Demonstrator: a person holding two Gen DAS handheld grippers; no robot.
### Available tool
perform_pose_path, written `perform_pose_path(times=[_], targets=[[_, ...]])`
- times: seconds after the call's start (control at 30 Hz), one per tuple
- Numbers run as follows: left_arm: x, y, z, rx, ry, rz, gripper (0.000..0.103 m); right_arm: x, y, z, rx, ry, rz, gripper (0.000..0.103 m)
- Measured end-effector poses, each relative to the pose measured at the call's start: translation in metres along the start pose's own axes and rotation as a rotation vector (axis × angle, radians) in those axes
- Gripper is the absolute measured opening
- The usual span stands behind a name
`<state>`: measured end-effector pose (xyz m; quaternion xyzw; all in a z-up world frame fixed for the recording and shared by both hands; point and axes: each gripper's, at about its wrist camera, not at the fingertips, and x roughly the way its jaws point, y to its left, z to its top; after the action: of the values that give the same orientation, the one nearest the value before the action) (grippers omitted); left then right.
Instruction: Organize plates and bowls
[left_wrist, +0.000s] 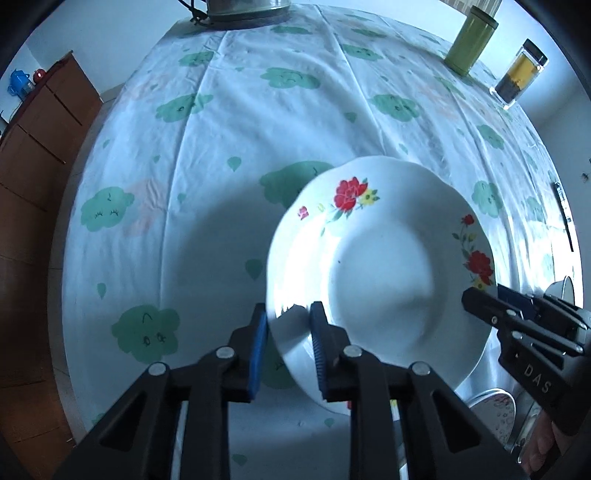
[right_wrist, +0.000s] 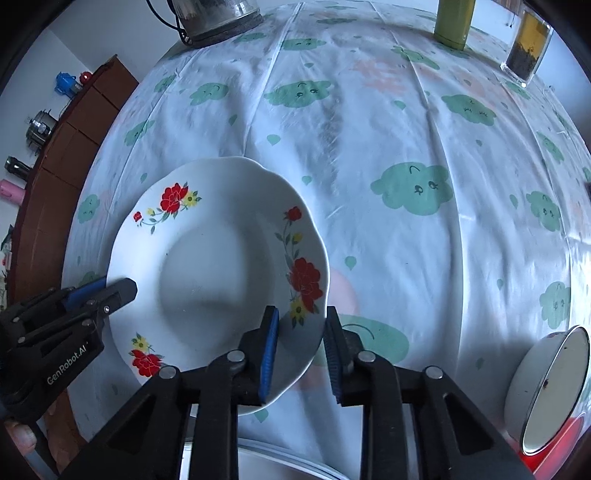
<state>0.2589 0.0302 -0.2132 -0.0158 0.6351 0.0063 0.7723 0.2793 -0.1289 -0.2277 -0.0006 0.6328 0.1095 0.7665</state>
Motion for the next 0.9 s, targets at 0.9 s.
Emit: perform_pose_path(times=[0.9], targets=[[-0.023, -0.007, 0.0, 0.012, -0.054, 0.059, 0.021, -0.017, 0.002, -0.005, -0.041, -0.036, 0.007, 0.026]])
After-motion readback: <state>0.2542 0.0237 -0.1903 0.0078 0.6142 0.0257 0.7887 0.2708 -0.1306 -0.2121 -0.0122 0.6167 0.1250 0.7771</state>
